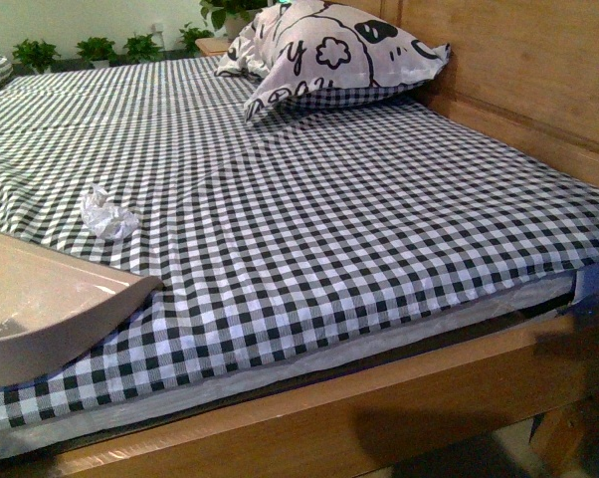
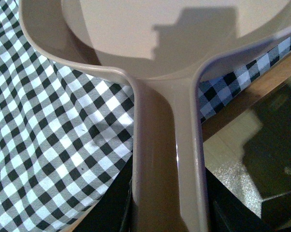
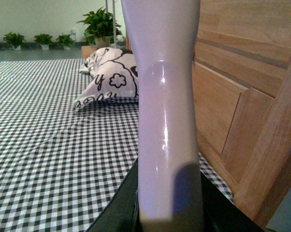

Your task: Clean up trash

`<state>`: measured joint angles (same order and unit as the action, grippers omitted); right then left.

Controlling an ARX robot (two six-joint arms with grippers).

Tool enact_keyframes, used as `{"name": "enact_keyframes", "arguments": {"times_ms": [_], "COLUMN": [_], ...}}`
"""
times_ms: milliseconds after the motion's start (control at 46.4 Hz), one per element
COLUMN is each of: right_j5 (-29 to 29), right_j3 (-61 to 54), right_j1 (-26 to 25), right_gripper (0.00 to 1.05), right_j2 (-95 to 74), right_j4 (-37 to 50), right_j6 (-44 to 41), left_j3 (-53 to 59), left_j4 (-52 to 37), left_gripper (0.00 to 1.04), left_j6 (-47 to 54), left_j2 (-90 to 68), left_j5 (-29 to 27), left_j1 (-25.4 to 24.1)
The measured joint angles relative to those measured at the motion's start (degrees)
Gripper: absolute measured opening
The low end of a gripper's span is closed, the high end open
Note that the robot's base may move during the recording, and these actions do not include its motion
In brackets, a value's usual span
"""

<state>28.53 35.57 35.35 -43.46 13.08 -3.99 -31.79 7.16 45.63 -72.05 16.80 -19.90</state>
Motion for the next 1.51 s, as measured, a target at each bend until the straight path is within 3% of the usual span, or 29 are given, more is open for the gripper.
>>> {"name": "enact_keyframes", "arguments": {"times_ms": [172, 194, 259, 323, 474, 496, 798, 1056, 1509], "right_j5": [0.0, 4.5, 3.8, 0.2, -8.6, -12.4, -19.5, -20.9, -20.2], "right_j3": [0.0, 3.6, 7.7, 12.0, 20.4, 26.4, 53.3, 72.6, 93.0], "right_j1": [0.0, 1.0, 1.2, 1.5, 1.9, 2.0, 4.4, 6.4, 8.2], "right_gripper": [0.19, 0.19, 0.19, 0.19, 0.19, 0.19, 0.19, 0.19, 0.19], "right_j2": [0.0, -2.4, -5.6, -10.6, -24.9, -35.8, -64.8, -80.5, -97.0], "right_j4": [0.0, -10.2, -18.5, -23.3, -22.6, -22.4, -32.1, -39.9, -50.8], "right_j6": [0.0, 1.5, 1.6, 1.4, -0.2, -1.2, 0.3, 3.0, 0.8], "left_j3": [0.1, 0.1, 0.1, 0.1, 0.1, 0.1, 0.1, 0.1, 0.1], "left_j4": [1.9, 2.6, 2.6, 2.6, 2.6, 2.6, 2.6, 2.6, 2.6], "left_gripper": [0.27, 0.27, 0.27, 0.27, 0.27, 0.27, 0.27, 0.27, 0.27], "left_j6": [0.3, 0.4, 0.4, 0.4, 0.5, 0.5, 0.7, 0.7, 0.7], "left_j2": [-0.1, -0.3, -0.3, -0.3, -0.3, -0.3, -0.3, -0.3, -0.3], "left_j5": [-0.3, -0.3, -0.4, -0.4, -0.3, -0.3, -0.3, -0.3, -0.3], "left_j1": [0.0, 0.0, 0.0, 0.0, 0.0, 0.0, 0.0, 0.0, 0.0]}}
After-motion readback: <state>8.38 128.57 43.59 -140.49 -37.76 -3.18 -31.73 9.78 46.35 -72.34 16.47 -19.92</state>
